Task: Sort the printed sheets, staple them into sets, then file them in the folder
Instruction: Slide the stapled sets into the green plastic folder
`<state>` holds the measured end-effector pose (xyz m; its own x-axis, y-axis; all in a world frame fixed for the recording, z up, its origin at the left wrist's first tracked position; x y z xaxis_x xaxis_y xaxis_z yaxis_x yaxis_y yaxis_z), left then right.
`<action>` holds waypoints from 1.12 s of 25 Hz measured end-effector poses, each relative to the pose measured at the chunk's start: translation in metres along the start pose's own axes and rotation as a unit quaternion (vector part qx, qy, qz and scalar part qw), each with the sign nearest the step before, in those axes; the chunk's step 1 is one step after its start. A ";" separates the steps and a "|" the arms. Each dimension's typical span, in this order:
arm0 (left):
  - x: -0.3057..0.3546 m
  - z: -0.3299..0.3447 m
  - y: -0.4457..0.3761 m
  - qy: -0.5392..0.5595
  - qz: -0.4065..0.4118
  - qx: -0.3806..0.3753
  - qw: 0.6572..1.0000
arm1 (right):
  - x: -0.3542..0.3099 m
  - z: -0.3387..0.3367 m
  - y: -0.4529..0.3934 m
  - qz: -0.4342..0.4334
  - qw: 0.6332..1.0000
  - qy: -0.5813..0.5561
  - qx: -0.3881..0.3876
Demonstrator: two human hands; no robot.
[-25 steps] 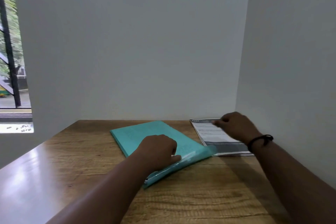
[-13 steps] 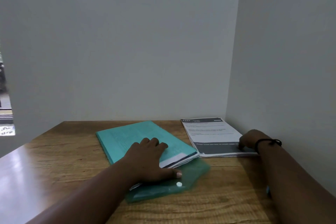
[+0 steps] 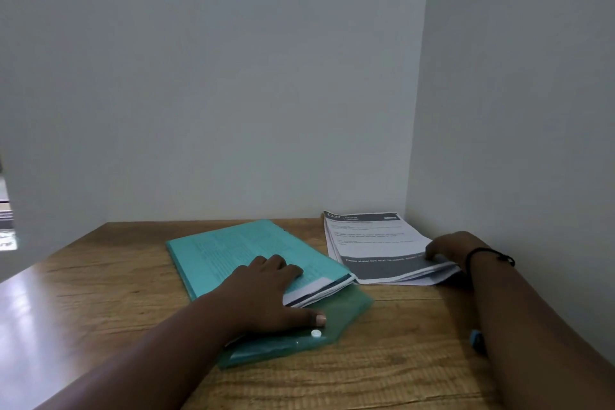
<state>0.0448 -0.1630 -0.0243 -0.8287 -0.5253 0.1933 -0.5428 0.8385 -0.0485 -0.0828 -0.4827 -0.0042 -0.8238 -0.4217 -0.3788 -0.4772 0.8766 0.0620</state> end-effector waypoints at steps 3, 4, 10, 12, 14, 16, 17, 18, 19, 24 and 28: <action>0.000 0.000 0.000 0.003 -0.004 -0.006 1.000 | 0.002 -0.005 0.000 -0.027 0.997 -0.064 -0.022; 0.000 0.000 0.000 0.003 -0.005 -0.008 1.000 | 0.005 -0.005 -0.003 -0.026 0.994 -0.101 -0.026; -0.001 0.001 0.000 0.006 -0.010 -0.017 1.000 | 0.012 0.021 0.013 0.054 0.921 -0.364 -0.131; 0.000 0.001 0.001 0.007 -0.012 -0.020 1.000 | 0.007 0.019 0.015 0.047 0.913 -0.387 -0.118; -0.001 -0.001 0.000 0.028 -0.012 -0.015 0.999 | 0.005 0.008 0.013 0.034 0.901 -0.427 -0.063; -0.006 -0.007 -0.002 0.090 -0.018 0.011 0.996 | 0.000 -0.007 0.015 0.011 0.879 -0.476 -0.017; -0.009 -0.012 -0.002 0.127 -0.021 0.032 0.991 | -0.004 -0.014 0.019 0.000 0.868 -0.496 -0.003; -0.013 -0.016 -0.001 0.157 -0.022 0.052 0.986 | -0.007 -0.021 0.022 -0.012 0.853 -0.522 0.009; -0.016 -0.020 -0.001 0.184 -0.021 0.071 0.980 | -0.011 -0.028 0.026 -0.027 0.829 -0.558 0.020; -0.032 -0.043 0.004 0.403 -0.046 0.208 0.890 | -0.049 -0.036 0.056 -0.112 0.696 -0.709 0.005; -0.040 -0.049 0.007 0.698 -0.058 0.191 0.687 | -0.102 -0.005 0.091 -0.182 0.725 -0.663 -0.050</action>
<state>0.0805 -0.1289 0.0155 0.0176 0.2900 0.9569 -0.8112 0.5636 -0.1559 -0.0438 -0.3606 0.0451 0.3481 0.0310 -0.9369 -0.6630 0.7147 -0.2227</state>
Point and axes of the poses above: each hand's wrist, its own y-axis away from the middle knuckle, its own z-axis out of the palm, x = y × z, the point moved 8 cm from there along -y, towards the middle knuckle, and after that the axes turned 12 degrees about y, right-handed, at the moved point
